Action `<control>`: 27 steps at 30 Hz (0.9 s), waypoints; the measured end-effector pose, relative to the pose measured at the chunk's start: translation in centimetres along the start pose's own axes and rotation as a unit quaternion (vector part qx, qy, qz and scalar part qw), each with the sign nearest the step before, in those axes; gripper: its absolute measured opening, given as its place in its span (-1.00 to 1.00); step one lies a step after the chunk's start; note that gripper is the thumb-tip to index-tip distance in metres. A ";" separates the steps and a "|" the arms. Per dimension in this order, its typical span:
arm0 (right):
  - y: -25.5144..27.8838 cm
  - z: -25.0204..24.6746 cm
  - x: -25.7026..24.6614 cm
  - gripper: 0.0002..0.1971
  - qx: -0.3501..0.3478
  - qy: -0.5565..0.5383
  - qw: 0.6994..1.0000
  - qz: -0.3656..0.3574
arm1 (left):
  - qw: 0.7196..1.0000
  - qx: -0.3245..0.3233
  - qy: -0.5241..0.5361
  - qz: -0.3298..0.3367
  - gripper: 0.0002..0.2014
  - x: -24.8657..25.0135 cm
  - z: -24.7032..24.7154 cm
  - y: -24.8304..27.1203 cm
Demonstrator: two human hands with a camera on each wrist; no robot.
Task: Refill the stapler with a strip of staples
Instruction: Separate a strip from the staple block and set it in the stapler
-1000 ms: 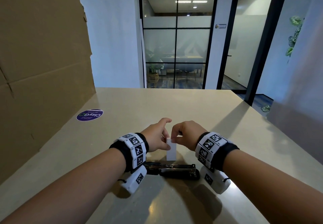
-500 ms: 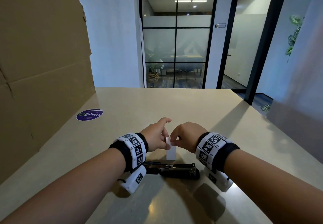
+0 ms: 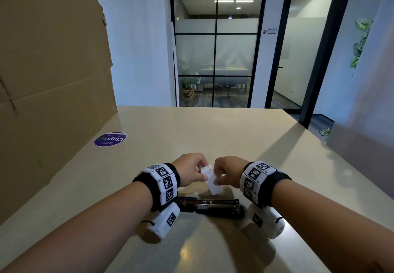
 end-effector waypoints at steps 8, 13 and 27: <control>-0.1 -0.1 0.1 -0.74 0.018 0.012 1.000 -0.005 | 0.997 -0.046 -0.054 -0.022 -0.63 -1.1 -0.2 0.5; -0.4 0.5 0.4 -0.71 -0.016 0.042 0.999 0.007 | 0.986 -0.110 -0.119 -0.047 -0.50 -2.3 -1.3 2.6; 1.0 0.2 0.5 -0.74 0.022 -0.031 0.999 0.016 | 0.965 -0.184 -0.179 -0.049 -0.64 -2.4 -0.2 5.4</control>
Point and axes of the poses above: each hand's wrist, its own y-axis away from the middle knuckle, its own z-axis out of the palm, x = y × z, the point moved 3 cm from there along -y, towards the middle knuckle, and after that the axes turned 1 degree about -y, right-handed, at the moved point
